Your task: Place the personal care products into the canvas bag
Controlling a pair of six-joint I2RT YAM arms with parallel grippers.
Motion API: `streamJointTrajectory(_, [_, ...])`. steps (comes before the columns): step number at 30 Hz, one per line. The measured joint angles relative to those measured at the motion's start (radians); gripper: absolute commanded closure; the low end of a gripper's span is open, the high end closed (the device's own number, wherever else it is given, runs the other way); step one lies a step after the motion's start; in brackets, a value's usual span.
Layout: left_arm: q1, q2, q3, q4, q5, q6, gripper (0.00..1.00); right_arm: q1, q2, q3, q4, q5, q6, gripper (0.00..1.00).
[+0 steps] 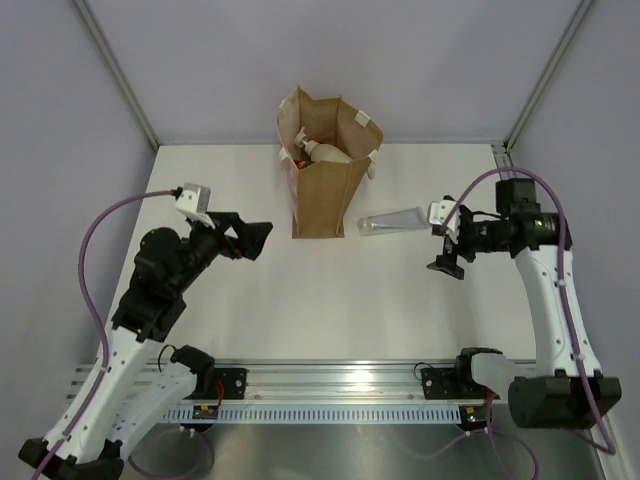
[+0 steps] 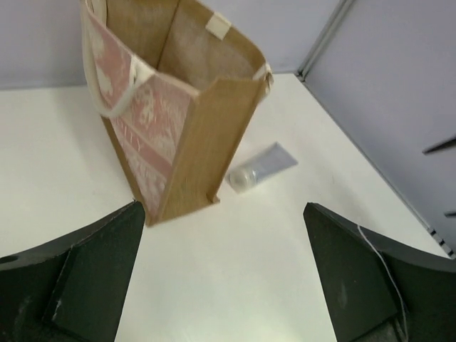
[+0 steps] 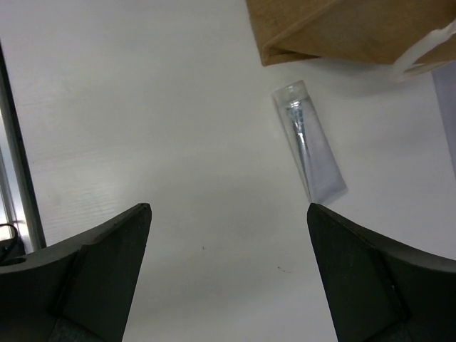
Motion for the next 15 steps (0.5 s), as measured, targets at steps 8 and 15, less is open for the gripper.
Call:
streamJointTrajectory(8, [0.000,-0.372,-0.300,-0.153,0.049,-0.037,0.01,0.180,0.353,-0.038,0.303,0.215,0.067,0.00])
streamJointTrajectory(15, [0.000,-0.446,-0.351,-0.229,0.054,-0.041,0.01,0.267,0.651,0.026,0.505,0.410,0.094,0.01])
